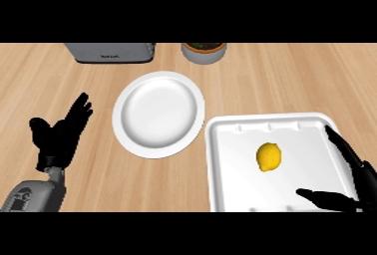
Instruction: Pick the lemon from the tray and place it in the plate
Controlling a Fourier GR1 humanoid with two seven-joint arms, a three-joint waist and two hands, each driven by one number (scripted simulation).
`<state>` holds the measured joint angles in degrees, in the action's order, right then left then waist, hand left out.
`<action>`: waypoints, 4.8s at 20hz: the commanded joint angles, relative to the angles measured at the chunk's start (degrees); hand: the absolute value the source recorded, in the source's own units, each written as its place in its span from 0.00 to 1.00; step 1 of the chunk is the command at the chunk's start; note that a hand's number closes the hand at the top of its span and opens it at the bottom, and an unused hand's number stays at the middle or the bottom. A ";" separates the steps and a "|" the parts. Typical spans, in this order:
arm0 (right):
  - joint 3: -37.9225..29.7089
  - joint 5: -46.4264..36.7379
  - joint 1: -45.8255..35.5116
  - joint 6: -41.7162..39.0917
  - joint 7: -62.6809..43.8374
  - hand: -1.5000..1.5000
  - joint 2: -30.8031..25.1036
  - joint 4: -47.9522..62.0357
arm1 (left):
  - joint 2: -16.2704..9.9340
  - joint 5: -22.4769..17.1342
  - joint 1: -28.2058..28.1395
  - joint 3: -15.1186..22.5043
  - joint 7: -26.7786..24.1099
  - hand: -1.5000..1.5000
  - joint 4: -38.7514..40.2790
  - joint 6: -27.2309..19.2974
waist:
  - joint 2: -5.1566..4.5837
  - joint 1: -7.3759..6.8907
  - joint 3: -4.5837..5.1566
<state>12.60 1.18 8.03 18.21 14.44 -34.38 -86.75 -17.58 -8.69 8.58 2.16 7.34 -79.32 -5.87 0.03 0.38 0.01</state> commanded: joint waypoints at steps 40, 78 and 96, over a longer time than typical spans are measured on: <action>4.77 -35.81 -19.99 -27.21 -40.11 0.00 15.58 9.16 | 4.22 5.83 -1.77 -4.85 5.83 0.50 -8.06 4.89 | 0.00 -0.61 -0.02; 38.33 -62.79 -53.14 0.42 -71.31 1.00 34.37 5.66 | 7.22 8.57 5.33 -3.24 3.49 0.50 0.77 7.09 | 0.31 -7.45 0.21; 36.89 -55.93 -64.88 19.58 -84.38 1.00 34.35 25.87 | 6.72 8.04 6.52 -5.59 2.10 0.50 2.20 6.44 | -0.76 -4.77 0.06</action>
<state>49.42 -56.15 -54.86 30.37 -62.02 -0.65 -65.81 -10.58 -0.74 14.39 -2.74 9.55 -77.49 1.03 -0.62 -4.99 0.09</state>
